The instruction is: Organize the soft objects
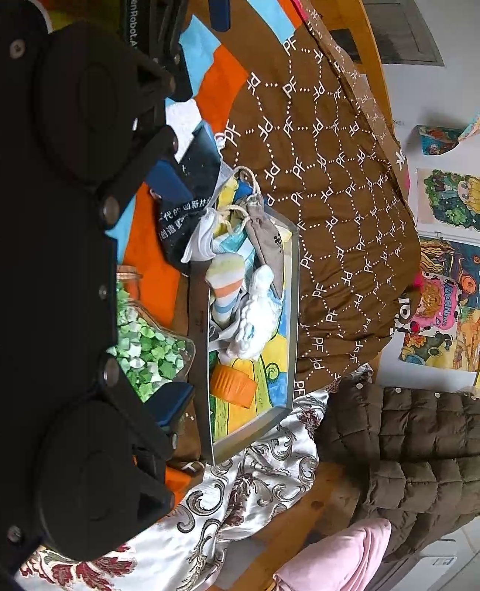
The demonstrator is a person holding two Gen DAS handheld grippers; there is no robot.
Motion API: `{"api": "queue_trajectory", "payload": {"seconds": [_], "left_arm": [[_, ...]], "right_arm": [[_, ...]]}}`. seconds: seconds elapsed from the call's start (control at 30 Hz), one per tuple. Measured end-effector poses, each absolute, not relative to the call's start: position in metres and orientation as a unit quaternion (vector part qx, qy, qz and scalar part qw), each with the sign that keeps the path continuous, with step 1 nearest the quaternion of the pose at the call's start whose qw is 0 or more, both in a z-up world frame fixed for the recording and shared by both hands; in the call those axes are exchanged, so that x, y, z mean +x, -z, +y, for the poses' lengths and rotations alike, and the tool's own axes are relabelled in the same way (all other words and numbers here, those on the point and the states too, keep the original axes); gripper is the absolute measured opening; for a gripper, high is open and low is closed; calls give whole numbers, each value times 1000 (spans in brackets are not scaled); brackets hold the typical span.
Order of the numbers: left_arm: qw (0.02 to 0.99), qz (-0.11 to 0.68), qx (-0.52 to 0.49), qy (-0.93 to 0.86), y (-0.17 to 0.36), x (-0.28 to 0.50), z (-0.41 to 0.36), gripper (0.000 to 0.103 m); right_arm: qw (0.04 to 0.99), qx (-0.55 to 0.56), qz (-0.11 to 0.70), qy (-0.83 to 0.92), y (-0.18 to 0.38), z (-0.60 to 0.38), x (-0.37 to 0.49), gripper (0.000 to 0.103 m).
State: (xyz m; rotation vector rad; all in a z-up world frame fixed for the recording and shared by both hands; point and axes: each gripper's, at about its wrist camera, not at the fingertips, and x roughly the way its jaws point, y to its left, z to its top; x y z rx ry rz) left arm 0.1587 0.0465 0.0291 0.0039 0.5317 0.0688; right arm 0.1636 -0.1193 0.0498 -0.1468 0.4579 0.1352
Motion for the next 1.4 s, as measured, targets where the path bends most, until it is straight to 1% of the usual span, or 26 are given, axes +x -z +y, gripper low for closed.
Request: {"api": "queue_trajectory", "payload": {"seconds": [0.6, 0.97, 1.13, 1.27, 1.33, 1.37, 1.4], "left_arm": [[955, 295, 11, 27, -9, 195, 46, 102], [944, 321, 9, 71, 2, 207, 54, 102], [937, 333, 20, 109, 4, 208, 57, 93], [933, 338, 14, 127, 4, 208, 63, 83], [930, 342, 11, 135, 4, 209, 66, 77], [928, 345, 11, 138, 4, 210, 67, 72], [926, 348, 11, 144, 5, 210, 69, 64]], "right_arm": [[968, -71, 229, -69, -17, -117, 213, 102], [958, -96, 239, -129, -19, -83, 242, 102], [938, -121, 261, -195, -19, -68, 255, 102], [922, -134, 276, -235, -20, -57, 265, 102], [916, -140, 280, -250, -21, -52, 267, 100], [912, -143, 283, -260, -22, -49, 269, 96], [908, -146, 287, -270, -22, -46, 270, 94]]}}
